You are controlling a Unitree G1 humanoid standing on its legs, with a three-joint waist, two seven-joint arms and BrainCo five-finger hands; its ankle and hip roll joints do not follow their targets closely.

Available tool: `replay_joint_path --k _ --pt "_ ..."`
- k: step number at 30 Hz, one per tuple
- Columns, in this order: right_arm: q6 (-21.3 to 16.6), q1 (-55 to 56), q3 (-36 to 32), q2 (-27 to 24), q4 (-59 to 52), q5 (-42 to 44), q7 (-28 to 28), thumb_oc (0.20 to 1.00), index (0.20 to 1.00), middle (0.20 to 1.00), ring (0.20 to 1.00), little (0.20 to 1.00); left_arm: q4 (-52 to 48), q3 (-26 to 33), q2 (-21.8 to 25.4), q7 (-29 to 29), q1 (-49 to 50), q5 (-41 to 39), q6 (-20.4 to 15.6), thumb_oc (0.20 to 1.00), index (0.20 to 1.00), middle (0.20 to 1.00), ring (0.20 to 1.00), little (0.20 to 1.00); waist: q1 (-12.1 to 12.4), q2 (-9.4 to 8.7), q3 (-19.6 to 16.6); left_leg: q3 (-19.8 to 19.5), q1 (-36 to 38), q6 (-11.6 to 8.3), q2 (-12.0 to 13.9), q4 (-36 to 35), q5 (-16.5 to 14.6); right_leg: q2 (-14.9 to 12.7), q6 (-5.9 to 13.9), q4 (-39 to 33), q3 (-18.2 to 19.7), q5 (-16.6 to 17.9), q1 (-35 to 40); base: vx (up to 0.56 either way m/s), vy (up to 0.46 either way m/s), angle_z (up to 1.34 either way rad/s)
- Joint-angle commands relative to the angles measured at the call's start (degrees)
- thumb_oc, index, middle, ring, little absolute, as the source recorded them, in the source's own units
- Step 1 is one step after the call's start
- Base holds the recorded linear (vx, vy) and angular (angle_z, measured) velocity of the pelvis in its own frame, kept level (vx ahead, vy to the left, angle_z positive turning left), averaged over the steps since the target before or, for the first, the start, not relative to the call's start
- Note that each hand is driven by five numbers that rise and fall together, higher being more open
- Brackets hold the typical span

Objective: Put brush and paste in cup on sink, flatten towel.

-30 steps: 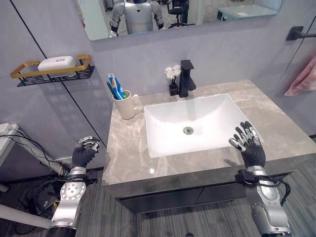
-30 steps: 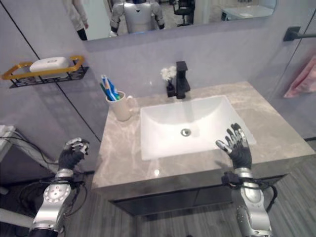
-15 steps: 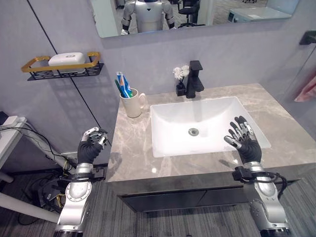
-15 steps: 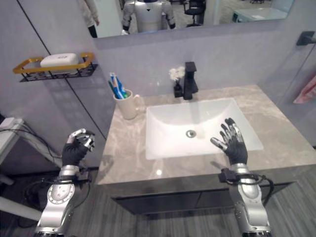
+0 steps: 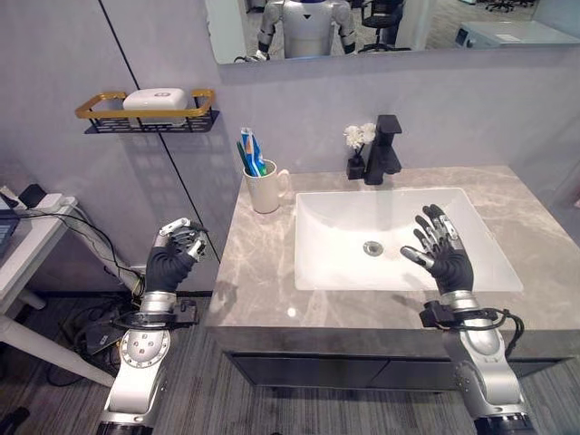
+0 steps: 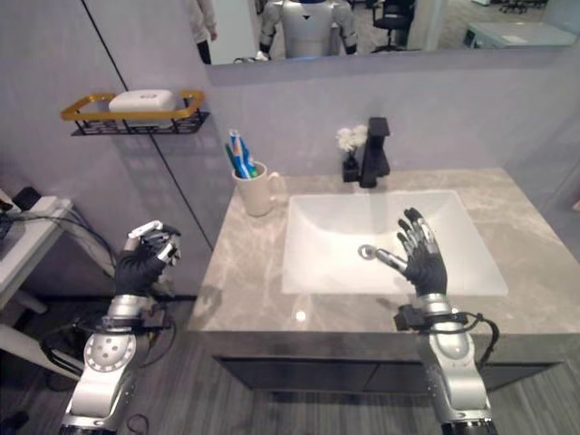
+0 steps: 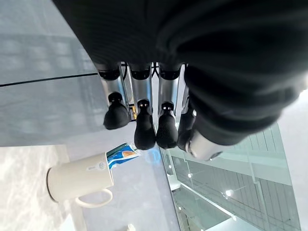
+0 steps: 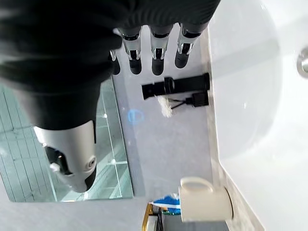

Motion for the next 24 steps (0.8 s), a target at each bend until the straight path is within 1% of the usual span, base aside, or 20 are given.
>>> replay_joint_path --k 1,6,7,12,13,14,16,17,18,19,20,21,22,23,24 --pt "-4.2 -3.1 -0.2 -0.9 -3.4 -1.5 -0.3 1.0 1.0 1.0 1.0 1.0 -1.0 0.8 4.7 0.0 -2.4 -0.7 -3.1 0.2 0.2 0.2 0.2 0.2 -0.3 -4.11 -2.2 2.0 0.7 -0.43 -0.2 3.2 -7.8 -4.2 1.39 5.5 -0.8 -8.9 -0.2 0.0 -0.036 0.16" --pt "-4.1 -2.9 -0.4 -0.8 -4.1 -1.3 -0.5 1.0 1.0 1.0 1.0 1.0 -0.2 0.5 4.8 0.0 -2.7 -1.0 -2.5 0.2 0.2 0.2 0.2 0.2 -0.4 -4.14 -1.7 1.5 0.4 -0.82 0.2 4.0 -7.9 -4.0 1.03 6.3 -0.7 -9.4 -0.5 -0.01 -0.054 0.1" --pt "-4.2 -2.5 -0.9 -1.3 -4.9 -1.5 -0.5 1.0 1.0 1.0 1.0 1.0 0.9 0.1 4.6 -0.4 -2.9 -1.2 -2.3 0.2 0.2 0.2 0.2 0.2 -0.5 -4.18 -1.7 1.4 0.4 -1.41 0.7 4.2 -7.8 -3.4 0.64 5.9 -1.0 -10.0 0.0 0.0 -0.108 0.04" --pt "-4.4 -1.5 -2.0 -1.6 -5.3 -1.4 -0.7 1.0 1.0 1.0 1.0 1.0 1.9 -0.4 4.7 -0.8 -3.4 -1.8 -1.8 0.2 0.2 0.2 0.2 0.2 -1.2 -4.17 -1.5 0.7 0.1 -2.13 1.7 4.2 -7.3 -2.3 -0.12 6.1 -0.5 -11.1 -0.2 0.0 -0.077 0.09" --pt "-4.4 -1.3 -2.1 -1.6 -5.1 -1.3 -0.7 1.0 1.0 1.0 1.0 1.0 2.3 -0.6 4.9 -0.9 -3.8 -2.1 -1.7 0.2 0.2 0.2 0.2 0.2 -1.7 -4.19 -1.2 0.6 -0.2 -2.42 2.0 4.4 -7.1 -1.9 -0.46 6.9 0.0 -11.6 -0.7 -0.01 -0.087 0.16" --pt "-4.5 -1.3 -2.6 -1.7 -5.1 -1.2 -0.5 1.0 1.0 1.0 1.0 1.0 2.8 -0.3 5.2 -0.8 -4.0 -2.2 -1.8 0.2 0.2 0.2 0.2 0.2 -2.4 -4.25 -0.9 0.6 -0.5 -2.63 2.5 5.5 -7.6 -1.3 -0.83 8.3 0.9 -12.2 -1.5 -0.01 -0.103 0.1" --pt "-4.6 -1.4 -2.8 -1.8 -5.2 -1.0 -0.4 1.0 1.0 1.0 1.0 1.0 3.2 -0.1 5.2 -0.8 -4.1 -2.2 -1.9 0.2 0.2 0.2 0.2 0.2 -2.6 -4.37 -0.5 0.7 -1.1 -2.63 2.4 7.7 -8.5 -1.2 -1.11 9.1 1.5 -12.4 -1.9 -0.01 -0.056 0.1" --pt "-4.7 -1.9 -3.1 -2.3 -5.4 -0.6 -0.3 1.0 1.0 1.0 1.0 1.0 3.4 0.1 5.1 -0.9 -4.5 -2.9 -2.1 0.366 0.366 0.366 0.366 0.366 -2.6 -4.87 0.6 0.8 -2.6 -2.57 1.2 12.6 -9.5 -1.6 -1.5 9.8 2.1 -12.4 -1.8 -0.01 -0.017 0.08" --pt "-4.7 -2.3 -3.1 -2.6 -5.4 -0.6 -0.4 1.0 1.0 1.0 1.0 1.0 3.5 0.1 5.1 -0.9 -4.8 -3.4 -2.2 1.0 1.0 1.0 1.0 1.0 -2.4 -5.08 1.3 0.7 -3.6 -2.62 0.4 15.1 -10.0 -1.8 -1.57 9.9 2.2 -12.3 -1.6 0.0 0.0 0.0" --pt "-4.7 -2.4 -3.1 -2.6 -5.3 -0.6 -0.4 1.0 1.0 1.0 1.0 1.0 3.6 0.1 5.1 -0.9 -4.9 -3.5 -2.2 1.0 1.0 1.0 1.0 1.0 -2.4 -5.08 1.4 0.7 -3.8 -2.58 0.4 15.5 -10.2 -1.9 -1.53 9.9 2.2 -12.3 -1.6 0.01 0.067 -0.11" --pt "-4.8 -3.2 -2.9 -2.9 -4.8 -0.7 -1.1 1.0 1.0 1.0 1.0 1.0 4.1 0.1 4.9 -0.4 -5.5 -4.1 -2.3 1.0 1.0 1.0 1.0 1.0 -2.3 -5.02 2.1 0.0 -5.1 -2.77 0.2 16.1 -9.6 -2.0 -1.15 10.1 2.5 -12.4 -1.6 0.04 0.109 -0.11" --pt "-4.8 -3.7 -2.9 -3.3 -4.7 -1.0 -1.4 1.0 1.0 1.0 1.0 1.0 4.2 -0.1 4.8 -0.3 -5.7 -4.2 -2.3 1.0 1.0 1.0 1.0 1.0 -2.2 -4.9 2.0 -0.1 -6.0 -2.98 0.7 14.9 -8.9 -2.1 -0.71 9.9 2.8 -12.4 -1.6 0.08 0.207 -0.06" --pt "-4.9 -4.8 -3.3 -3.6 -4.4 -1.8 -2.3 1.0 1.0 1.0 1.0 1.0 4.4 0.1 5.0 0.1 -6.3 -4.2 -2.4 1.0 1.0 1.0 1.0 1.0 -2.2 -5.36 2.3 0.1 -10.8 -3.79 0.8 14.5 -6.2 -2.8 0.45 9.7 3.6 -12.0 -1.3 0.08 0.197 -0.02" --pt "-5.0 -5.2 -3.6 -3.5 -4.1 -2.3 -2.9 1.0 1.0 1.0 1.0 1.0 4.5 0.0 5.1 0.2 -6.5 -3.9 -2.4 1.0 1.0 1.0 1.0 1.0 -2.2 -5.59 2.6 0.6 -13.0 -3.95 0.4 15.2 -5.5 -3.3 0.71 9.8 4.0 -12.0 -1.2 0.08 0.225 -0.06" --pt "-4.9 -5.3 -3.6 -3.4 -4.0 -2.7 -3.1 1.0 1.0 1.0 1.0 1.0 4.4 0.0 5.1 0.0 -6.7 -4.2 -2.5 1.0 1.0 1.0 1.0 1.0 -2.6 -5.09 2.3 1.2 -12.0 -3.63 1.1 13.9 -5.8 -3.2 1.29 10.2 4.4 -12.2 -1.4 0.09 0.223 -0.13"
